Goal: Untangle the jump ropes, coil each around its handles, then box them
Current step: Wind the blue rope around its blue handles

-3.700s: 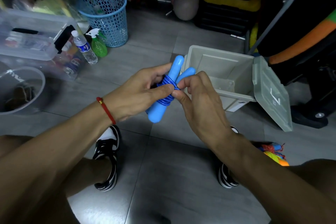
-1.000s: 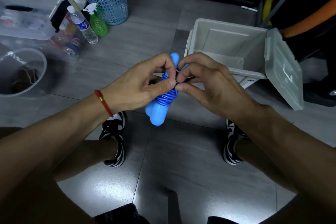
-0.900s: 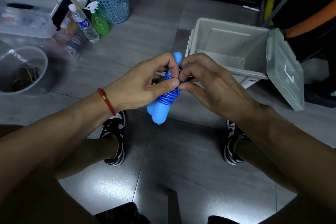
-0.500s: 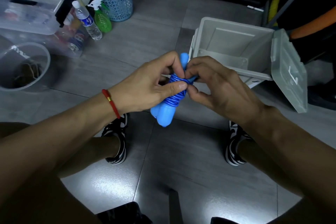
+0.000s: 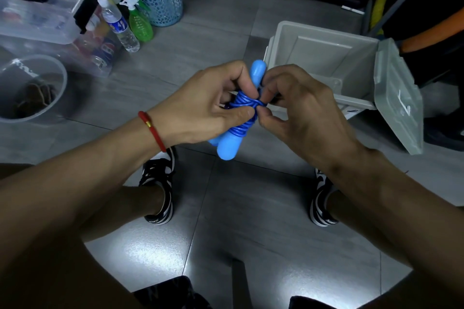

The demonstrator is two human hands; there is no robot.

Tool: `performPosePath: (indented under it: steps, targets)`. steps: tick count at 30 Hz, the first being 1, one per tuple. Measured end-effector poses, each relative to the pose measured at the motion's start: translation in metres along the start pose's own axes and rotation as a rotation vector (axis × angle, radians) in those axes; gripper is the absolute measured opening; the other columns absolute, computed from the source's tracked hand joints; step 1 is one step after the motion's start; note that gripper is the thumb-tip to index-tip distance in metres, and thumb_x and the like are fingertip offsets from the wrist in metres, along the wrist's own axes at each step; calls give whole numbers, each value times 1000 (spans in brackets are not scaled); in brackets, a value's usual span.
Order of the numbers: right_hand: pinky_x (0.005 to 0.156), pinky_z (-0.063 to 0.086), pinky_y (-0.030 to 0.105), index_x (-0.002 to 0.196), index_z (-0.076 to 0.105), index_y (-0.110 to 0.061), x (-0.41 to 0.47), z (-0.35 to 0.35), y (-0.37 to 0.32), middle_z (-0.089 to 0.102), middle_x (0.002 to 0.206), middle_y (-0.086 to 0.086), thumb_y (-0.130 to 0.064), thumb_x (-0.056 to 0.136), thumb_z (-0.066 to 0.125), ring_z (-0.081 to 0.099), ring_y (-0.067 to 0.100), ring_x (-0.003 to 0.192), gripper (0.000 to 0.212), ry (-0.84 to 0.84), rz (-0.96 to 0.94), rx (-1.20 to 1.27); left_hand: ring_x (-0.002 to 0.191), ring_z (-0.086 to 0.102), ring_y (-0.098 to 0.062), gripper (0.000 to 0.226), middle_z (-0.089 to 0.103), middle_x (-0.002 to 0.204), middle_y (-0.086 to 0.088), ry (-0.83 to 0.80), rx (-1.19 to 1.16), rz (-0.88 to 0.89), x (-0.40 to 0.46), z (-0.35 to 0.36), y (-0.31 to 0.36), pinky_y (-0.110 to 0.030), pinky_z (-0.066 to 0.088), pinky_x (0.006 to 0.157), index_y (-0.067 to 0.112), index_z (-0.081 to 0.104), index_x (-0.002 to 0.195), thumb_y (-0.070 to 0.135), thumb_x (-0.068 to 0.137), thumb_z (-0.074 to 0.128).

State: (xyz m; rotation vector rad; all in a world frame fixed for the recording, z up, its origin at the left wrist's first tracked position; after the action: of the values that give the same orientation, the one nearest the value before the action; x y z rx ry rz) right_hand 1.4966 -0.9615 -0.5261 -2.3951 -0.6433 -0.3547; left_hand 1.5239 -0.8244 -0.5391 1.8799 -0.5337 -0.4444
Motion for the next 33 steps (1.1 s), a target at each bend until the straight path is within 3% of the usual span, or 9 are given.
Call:
performPosePath:
  steps: [4,7,11,15,18,22,28,33]
  targets:
    - [72,60,46,100,63,2,-3,3,-3,61,122,16,-6,86,69,69,28,82,17,31,53,-70,81,73,-19,24,71,89,-5,78,17,5,3,0,0,-24,57,74,15,57,91,-4,86,71]
    - [80,60,41,97,64,0,-2,3,0,58,132,15,-4,87,67,69,24,97,11,21,98,-6,78,74,-19,23,70,87,-3,122,17,10,3,-1,-1,-26,57,72,20,58,89,1,86,72]
    - [84,57,18,96,72,-8,-2,-1,8,58,134,5,-4,87,73,66,8,103,9,-3,173,154,76,74,-22,20,71,85,-3,151,63,11,2,-5,-3,-38,60,70,21,58,87,8,84,73]
    - [87,57,24,91,76,-13,-5,-4,14,62,130,-1,-8,85,78,67,6,106,8,69,230,255,76,73,-28,15,71,85,-9,172,105,30,2,-5,-1,-53,58,70,15,58,86,16,83,73]
    - [81,59,23,96,75,-9,-4,-3,11,61,130,2,-8,87,75,68,9,99,9,47,172,199,76,72,-29,16,71,84,-8,188,96,26,4,-6,-1,-53,59,70,16,59,85,20,81,74]
    - [87,55,15,102,73,-7,-2,-3,9,57,131,5,-9,89,72,66,9,99,13,-40,71,122,76,73,-26,16,71,84,-10,168,38,11,5,-6,-4,-45,61,72,17,58,85,17,81,74]
    - [74,55,37,95,68,-15,0,1,10,54,125,-1,-25,88,69,61,11,82,12,-129,-23,-16,77,74,-26,17,72,88,-6,118,56,5,1,0,-5,-50,61,75,18,59,87,16,81,75]
    - [70,44,33,90,62,-16,0,1,8,57,111,2,-35,85,64,51,16,69,20,-125,-79,-168,85,73,-26,18,74,94,-9,30,12,10,0,12,-1,-42,60,78,12,56,94,10,85,71]
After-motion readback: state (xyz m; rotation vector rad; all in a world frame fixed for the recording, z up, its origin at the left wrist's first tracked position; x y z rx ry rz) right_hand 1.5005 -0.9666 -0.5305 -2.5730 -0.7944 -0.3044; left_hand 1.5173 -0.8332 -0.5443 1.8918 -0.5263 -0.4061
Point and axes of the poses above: each hand's wrist, its own x-axis towards the middle knuckle, its own z-axis out of the palm, y = z × x, the point moved 7 cm from there along x, towards the middle knuckle
